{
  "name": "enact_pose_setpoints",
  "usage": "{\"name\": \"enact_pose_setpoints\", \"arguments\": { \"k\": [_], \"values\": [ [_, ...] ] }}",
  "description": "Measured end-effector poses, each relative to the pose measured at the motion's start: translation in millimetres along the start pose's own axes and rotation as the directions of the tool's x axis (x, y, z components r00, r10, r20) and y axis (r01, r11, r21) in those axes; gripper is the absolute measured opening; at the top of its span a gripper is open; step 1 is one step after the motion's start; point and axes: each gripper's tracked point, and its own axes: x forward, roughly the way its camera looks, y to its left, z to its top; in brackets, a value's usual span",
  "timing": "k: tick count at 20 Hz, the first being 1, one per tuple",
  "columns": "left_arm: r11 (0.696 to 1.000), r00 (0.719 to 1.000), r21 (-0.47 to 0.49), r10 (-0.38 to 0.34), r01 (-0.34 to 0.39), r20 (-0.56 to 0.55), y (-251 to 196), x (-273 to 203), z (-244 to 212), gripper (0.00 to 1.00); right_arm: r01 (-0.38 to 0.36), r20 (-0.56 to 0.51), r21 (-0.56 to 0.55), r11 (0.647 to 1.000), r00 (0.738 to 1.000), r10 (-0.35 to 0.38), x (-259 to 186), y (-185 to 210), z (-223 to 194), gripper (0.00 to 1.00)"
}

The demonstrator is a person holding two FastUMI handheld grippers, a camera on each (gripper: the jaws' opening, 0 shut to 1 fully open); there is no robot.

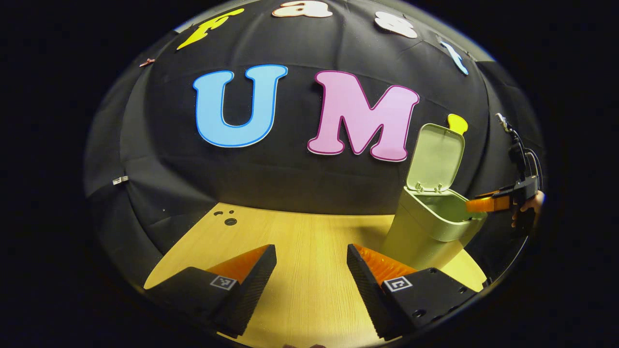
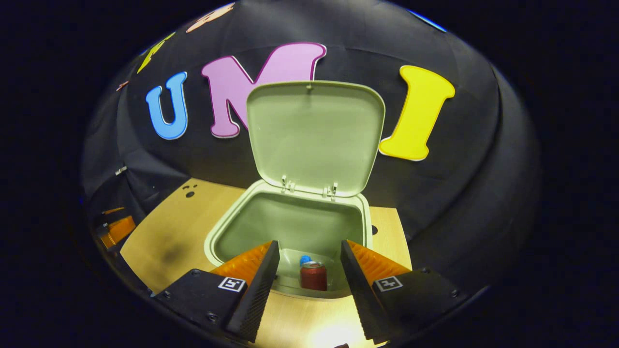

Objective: Press the lid of the desktop garbage bin to open it, pick up the crumpled paper on the desktop and throw it into the bin, then pick up the pop can on the desktop and drop it into the bin, and finally close the garbage bin lid.

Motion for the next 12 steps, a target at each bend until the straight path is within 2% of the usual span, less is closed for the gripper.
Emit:
{"name": "enact_pose_setpoints", "arguments": {
  "k": [4, 7, 12],
  "values": [
    [1.0, 1.0, 0.001, -0.007, 0.007, 0.007, -2.0, -1.7, 2.5, 0.95, 0.014, 0.148, 0.003, 1.0, 0.989, -0.015, -12.3, -1.5, 51.4, 0.84],
    [1.0, 1.0, -0.002, -0.009, 0.009, 0.01, -2.7, -2.5, 3.6, 0.95, -0.001, 0.263, -0.019, 1.0, 0.965, 0.006, -23.9, 3.3, 99.3, 0.84],
    [1.0, 1.0, -0.005, -0.017, 0.017, 0.015, -5.9, -5.7, 3.9, 0.95, 0.024, 0.366, -0.053, 0.998, 0.931, -0.003, -31.1, -1.4, 155.7, 0.84]
  ]
}}
